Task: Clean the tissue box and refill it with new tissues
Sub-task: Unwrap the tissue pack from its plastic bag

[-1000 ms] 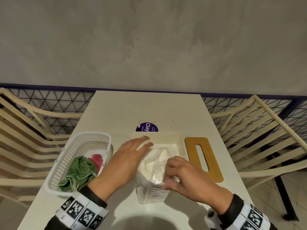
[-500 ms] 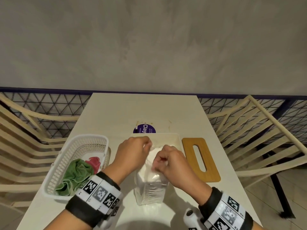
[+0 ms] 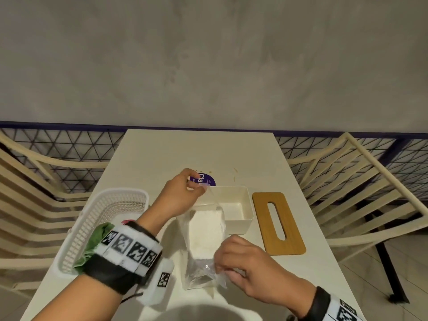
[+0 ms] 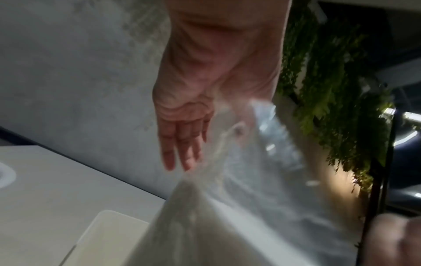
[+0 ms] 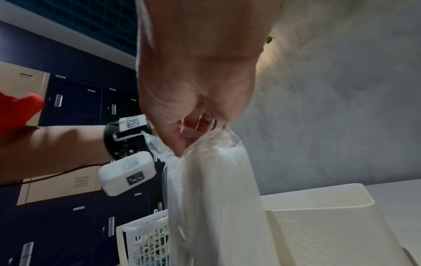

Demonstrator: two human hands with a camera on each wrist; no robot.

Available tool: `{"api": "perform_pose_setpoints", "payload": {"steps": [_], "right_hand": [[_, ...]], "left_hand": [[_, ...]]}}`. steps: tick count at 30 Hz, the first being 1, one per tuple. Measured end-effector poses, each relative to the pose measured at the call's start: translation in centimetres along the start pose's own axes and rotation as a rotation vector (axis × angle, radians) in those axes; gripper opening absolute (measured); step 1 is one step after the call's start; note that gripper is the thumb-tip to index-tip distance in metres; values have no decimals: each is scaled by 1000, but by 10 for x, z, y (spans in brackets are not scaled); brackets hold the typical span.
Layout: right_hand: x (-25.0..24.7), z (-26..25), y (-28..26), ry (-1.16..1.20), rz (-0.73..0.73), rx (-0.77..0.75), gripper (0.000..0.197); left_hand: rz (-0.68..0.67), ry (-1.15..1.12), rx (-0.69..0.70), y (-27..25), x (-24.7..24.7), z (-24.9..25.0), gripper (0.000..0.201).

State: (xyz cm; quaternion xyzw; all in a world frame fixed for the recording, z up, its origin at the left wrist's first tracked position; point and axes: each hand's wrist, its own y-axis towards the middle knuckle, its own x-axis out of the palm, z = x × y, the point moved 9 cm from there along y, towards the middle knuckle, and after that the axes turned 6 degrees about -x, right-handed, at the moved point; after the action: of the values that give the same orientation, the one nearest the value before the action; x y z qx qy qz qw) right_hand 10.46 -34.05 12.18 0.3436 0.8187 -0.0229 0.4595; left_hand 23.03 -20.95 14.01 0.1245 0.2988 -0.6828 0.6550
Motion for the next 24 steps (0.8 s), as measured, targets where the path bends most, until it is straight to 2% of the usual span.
{"api": "perform_pose_setpoints", "payload": {"steps": [2, 4, 7, 8, 11, 12, 13, 14, 16, 17, 20, 24], "right_hand": [[0, -2, 1, 64, -10, 0, 40], [-1, -1, 0, 176, -16, 20, 48], [-11, 5, -2, 376, 52, 140, 42], [-20, 11, -1, 402, 140, 207, 35], [-56, 41, 3, 322, 527, 469, 18], [-59, 50, 7, 303, 553, 565, 13], [-55, 56, 14, 298, 480, 655, 24], [-44, 63, 22, 288, 333, 718, 46], [-20, 67, 31, 252, 33, 765, 81], [-14, 65, 31, 248, -34, 768, 90], [-16, 73, 14, 340, 2, 828, 95], [-22, 87, -14, 471, 75, 912, 84]], "left_hand": [[-49, 107, -14, -15, 1, -8, 60], [-133, 244, -70, -29, 10, -26, 76], [-137, 192, -134, -37, 14, -47, 63], [-112, 167, -134, -37, 13, -50, 58], [-74, 136, -117, -37, 11, -50, 49], [-68, 131, -106, -38, 12, -49, 48], [-67, 130, -99, -38, 13, -48, 47], [-68, 123, -94, -38, 13, -47, 46], [-70, 84, -93, -37, 14, -47, 46], [-68, 64, -95, -37, 14, -48, 46], [-47, 25, -99, -37, 9, -53, 45], [-46, 9, -96, -35, 9, -56, 45]]}}
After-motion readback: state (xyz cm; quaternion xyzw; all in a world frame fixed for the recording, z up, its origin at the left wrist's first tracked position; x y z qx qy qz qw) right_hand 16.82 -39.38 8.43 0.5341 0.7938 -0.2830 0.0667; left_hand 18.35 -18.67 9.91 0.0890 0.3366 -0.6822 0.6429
